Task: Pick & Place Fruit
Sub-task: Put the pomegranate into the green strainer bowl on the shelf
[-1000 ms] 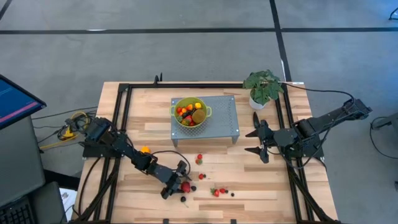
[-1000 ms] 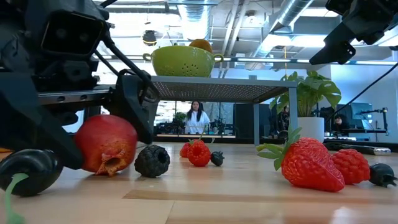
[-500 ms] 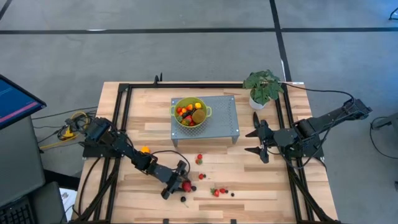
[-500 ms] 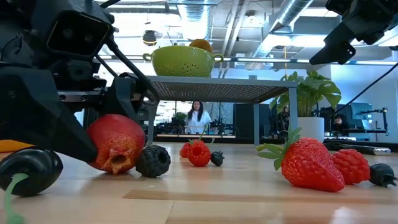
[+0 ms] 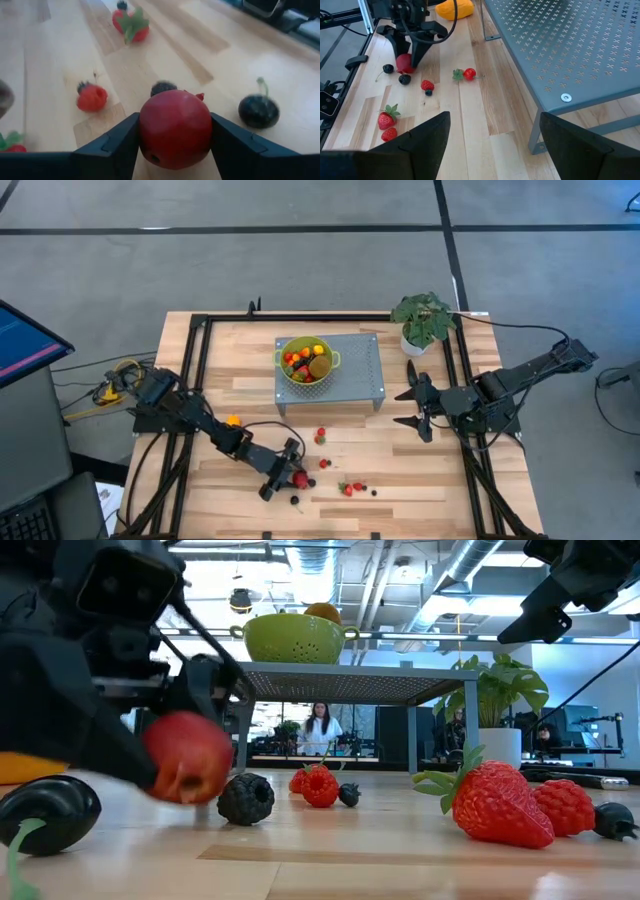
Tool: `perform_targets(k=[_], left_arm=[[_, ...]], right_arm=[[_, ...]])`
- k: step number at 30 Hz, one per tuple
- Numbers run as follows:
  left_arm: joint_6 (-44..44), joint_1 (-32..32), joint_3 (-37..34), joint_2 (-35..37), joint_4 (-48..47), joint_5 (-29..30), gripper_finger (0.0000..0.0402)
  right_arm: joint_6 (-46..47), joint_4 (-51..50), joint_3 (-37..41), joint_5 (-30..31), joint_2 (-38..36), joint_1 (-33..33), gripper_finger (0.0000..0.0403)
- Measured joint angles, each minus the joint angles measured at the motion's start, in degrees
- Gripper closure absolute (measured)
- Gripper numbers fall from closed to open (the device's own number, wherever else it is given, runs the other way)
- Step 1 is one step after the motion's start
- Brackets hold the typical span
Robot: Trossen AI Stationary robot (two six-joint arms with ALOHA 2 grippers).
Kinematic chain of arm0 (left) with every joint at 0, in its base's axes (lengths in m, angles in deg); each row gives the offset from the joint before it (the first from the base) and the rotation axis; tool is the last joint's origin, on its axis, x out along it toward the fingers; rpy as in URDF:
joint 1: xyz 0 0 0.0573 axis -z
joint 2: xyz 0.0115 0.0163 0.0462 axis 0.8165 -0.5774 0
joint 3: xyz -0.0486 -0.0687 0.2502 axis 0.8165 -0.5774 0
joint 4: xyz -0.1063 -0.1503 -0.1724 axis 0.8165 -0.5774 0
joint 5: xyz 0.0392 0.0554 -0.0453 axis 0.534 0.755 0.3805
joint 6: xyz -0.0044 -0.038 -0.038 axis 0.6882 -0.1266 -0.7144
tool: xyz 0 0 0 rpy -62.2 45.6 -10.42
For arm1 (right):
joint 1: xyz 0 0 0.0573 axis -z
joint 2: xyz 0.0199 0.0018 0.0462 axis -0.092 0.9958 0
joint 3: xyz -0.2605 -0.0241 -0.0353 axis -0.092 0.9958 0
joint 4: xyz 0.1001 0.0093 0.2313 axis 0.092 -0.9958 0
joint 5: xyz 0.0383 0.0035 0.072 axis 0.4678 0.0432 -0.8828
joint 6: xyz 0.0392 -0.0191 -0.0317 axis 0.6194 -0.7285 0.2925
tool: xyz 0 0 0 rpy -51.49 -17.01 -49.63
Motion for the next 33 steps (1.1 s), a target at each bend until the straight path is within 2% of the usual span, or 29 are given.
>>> perform_targets(k=[7, 18, 25, 33], left_arm=[[-0.02, 0.00, 0.00, 7.26, 0.32, 0.27, 0.0192], [0.81, -0.21, 0.00, 27.73, -0.73, 0.55, 0.0193], [8.08, -2.89, 0.00, 36.42, -1.24, 9.74, 0.0193], [8.70, -10.47, 0.00, 40.00, -1.65, 15.90, 0.0188]], right_arm=[[-0.01, 0.02, 0.00, -0.02, 0.00, 0.02, 0.0101], [0.00, 0.00, 0.00, -0.01, 0.01, 0.02, 0.0101], [0.00, 0.02, 0.01, -0.01, 0.00, 0.00, 0.0101], [0.01, 0.01, 0.02, -0.02, 0.02, 0.01, 0.0101]])
